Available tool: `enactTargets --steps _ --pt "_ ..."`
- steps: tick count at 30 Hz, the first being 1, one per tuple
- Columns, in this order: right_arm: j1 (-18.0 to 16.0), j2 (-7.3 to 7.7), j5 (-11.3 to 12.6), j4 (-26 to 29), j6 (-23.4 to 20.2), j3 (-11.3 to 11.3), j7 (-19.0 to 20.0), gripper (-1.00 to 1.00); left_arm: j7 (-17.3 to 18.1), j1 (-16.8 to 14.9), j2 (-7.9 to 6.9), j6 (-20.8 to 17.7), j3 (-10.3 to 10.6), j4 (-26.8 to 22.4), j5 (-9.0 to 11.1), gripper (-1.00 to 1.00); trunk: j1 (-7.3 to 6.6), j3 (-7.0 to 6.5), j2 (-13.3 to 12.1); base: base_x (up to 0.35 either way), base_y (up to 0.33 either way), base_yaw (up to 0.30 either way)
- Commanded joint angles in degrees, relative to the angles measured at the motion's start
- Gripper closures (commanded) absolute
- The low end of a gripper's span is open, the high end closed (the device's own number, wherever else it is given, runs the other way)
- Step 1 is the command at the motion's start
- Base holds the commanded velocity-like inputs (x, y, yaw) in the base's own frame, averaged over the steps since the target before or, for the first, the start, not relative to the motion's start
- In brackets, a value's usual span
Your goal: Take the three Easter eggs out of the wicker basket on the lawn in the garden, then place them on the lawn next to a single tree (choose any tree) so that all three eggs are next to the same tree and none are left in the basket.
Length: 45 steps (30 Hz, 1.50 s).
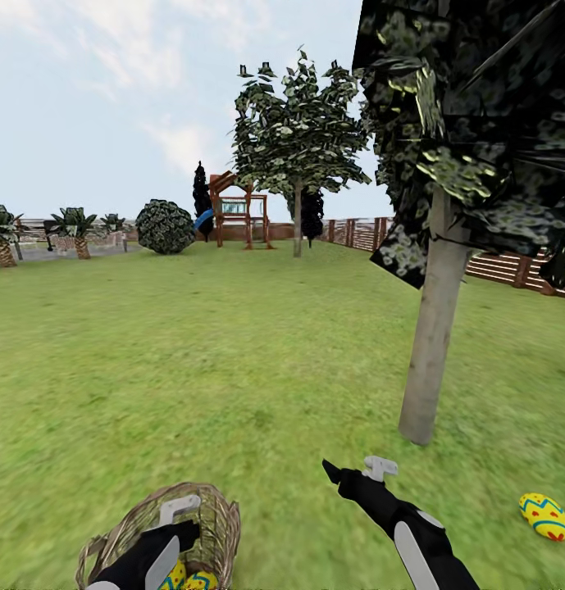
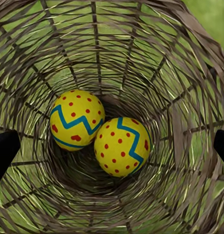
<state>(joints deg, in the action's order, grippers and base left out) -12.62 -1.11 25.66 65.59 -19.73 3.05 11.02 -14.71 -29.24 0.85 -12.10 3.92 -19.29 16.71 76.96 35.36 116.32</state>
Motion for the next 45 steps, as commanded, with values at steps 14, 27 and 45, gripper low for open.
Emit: enactTargets --steps 14,27,45 --pt "-0.04 0.00 0.36 -0.01 -0.31 -0.06 0.05 -1.00 -0.38 0.04 -0.01 -0.21 0.39 -0.13 0.65 -1.00 3.07 2.58 5.66 0.000 0.000 0.000" --pt "-0.03 -0.02 0.36 -0.02 -0.31 0.00 0.05 -1.00 -0.41 0.06 0.02 -0.19 0.39 -0.13 0.69 -1.00 5.93 4.92 10.87 0.000 0.000 0.000" --pt "-0.04 -0.03 0.36 -0.02 -0.31 0.01 0.05 -1.00 -0.41 0.06 0.02 -0.05 0.39 -0.13 0.80 -1.00 9.44 7.79 17.29 0.000 0.000 0.000"
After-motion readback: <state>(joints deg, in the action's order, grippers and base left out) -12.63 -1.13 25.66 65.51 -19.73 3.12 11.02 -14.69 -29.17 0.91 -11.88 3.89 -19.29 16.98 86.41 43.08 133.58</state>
